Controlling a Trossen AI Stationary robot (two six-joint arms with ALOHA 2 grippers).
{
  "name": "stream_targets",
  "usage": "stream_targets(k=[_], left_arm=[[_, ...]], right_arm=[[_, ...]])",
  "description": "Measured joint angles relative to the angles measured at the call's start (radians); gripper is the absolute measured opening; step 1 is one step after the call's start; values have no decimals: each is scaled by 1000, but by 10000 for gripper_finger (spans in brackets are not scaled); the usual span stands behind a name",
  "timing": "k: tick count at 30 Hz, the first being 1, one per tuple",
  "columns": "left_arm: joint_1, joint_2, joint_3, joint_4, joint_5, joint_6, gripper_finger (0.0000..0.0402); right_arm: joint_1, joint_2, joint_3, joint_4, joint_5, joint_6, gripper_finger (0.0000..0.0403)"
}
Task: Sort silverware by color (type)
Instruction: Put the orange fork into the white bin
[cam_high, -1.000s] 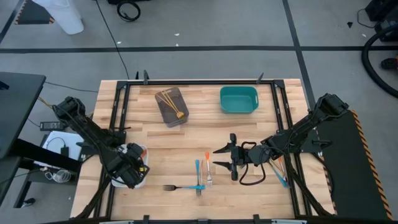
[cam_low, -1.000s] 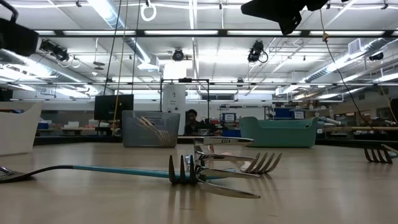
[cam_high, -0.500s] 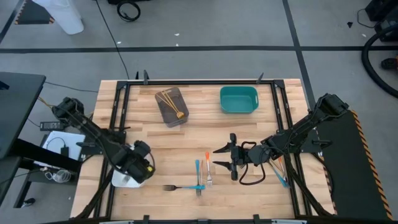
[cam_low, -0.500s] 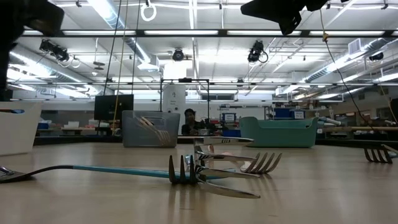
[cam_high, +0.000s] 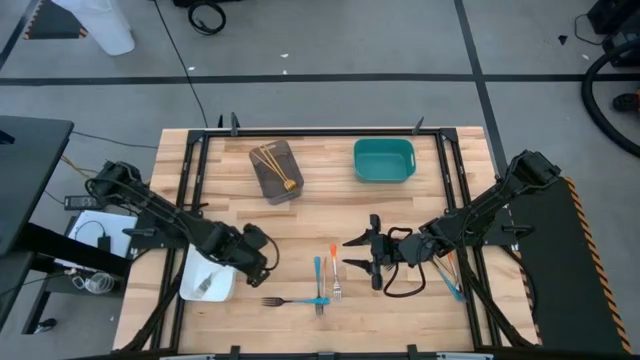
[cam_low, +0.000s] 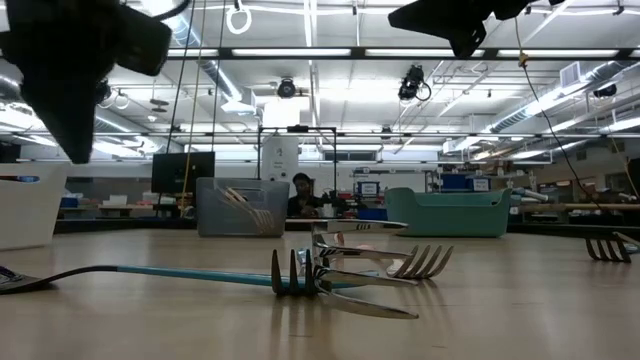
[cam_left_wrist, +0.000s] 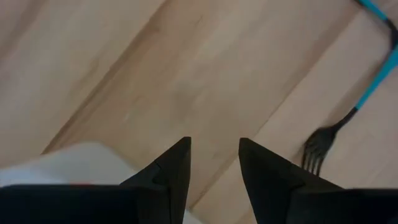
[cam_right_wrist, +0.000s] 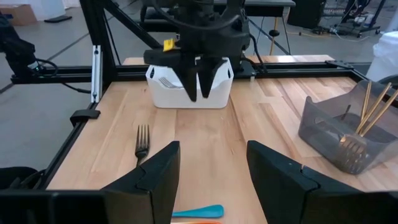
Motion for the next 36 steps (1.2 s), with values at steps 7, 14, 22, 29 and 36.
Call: stream_targets(k=[7,14,22,29,36], left_arm=[[42,66,0,108,40,100,143],[59,164,89,107,53,198,143],[91,301,275,60,54,383,143],[118,387,384,51,49,654,143],[118,405,400,174,-31,1177,143]], right_arm=[[1,0,0,-10,-1,17,197],[4,0,0,-39,-1,68,197],[32,0,0,-78,2,124,197],[72,0,0,-152,72,203,197],[89,0,0,-259,75,323,197]])
